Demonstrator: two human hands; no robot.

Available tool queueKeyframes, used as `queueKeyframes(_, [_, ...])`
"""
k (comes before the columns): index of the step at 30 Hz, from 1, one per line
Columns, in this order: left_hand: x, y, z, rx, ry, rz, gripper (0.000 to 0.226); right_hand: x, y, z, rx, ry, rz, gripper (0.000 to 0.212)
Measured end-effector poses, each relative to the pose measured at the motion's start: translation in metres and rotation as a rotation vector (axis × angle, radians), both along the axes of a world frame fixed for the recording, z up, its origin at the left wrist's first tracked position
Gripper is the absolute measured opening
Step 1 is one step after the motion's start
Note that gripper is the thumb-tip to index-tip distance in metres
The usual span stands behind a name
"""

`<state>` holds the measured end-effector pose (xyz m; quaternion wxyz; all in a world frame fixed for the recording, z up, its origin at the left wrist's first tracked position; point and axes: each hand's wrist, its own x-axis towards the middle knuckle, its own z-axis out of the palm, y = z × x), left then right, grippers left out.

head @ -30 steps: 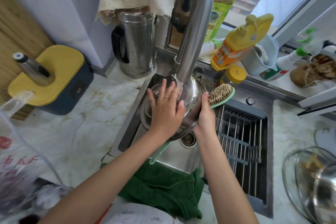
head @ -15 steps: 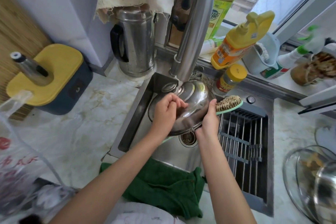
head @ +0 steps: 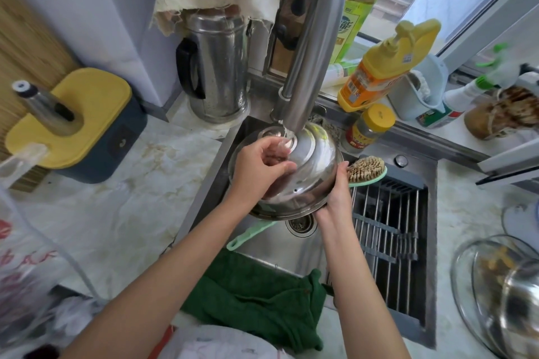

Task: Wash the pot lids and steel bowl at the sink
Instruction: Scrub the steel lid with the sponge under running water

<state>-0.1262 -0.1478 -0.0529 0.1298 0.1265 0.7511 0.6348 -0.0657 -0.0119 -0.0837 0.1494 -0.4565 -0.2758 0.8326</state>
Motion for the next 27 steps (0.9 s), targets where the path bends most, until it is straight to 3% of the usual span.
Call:
queueKeyframes(4, [0.019,0.007,-0.008,-0.365,0.472,-0.233,0.046,-0.008,-0.003,-0.001,-0.005,0.02,0.017,0.056])
queueKeyframes(6, [0.028,0.006,-0.016,-0.524,0.614,-0.378,0.057,-0.01,-0.005,-0.004,0.015,0.026,-0.001,0.055])
queueKeyframes(9, [0.019,-0.024,-0.03,-0.422,0.634,-0.545,0.052,-0.006,-0.001,-0.005,0.008,0.001,-0.022,0.055])
queueKeyframes(13, [0.01,-0.061,-0.048,-0.433,0.535,-0.519,0.049,0.0,0.014,-0.005,-0.019,-0.036,-0.08,0.042])
queueKeyframes(18, [0.021,0.007,-0.02,-0.425,0.711,-0.531,0.051,-0.004,-0.007,-0.006,0.055,-0.018,0.006,0.056])
queueKeyframes(27, [0.046,-0.026,-0.045,-0.379,0.452,-0.401,0.054,0.0,0.008,0.0,0.056,-0.076,-0.099,0.042])
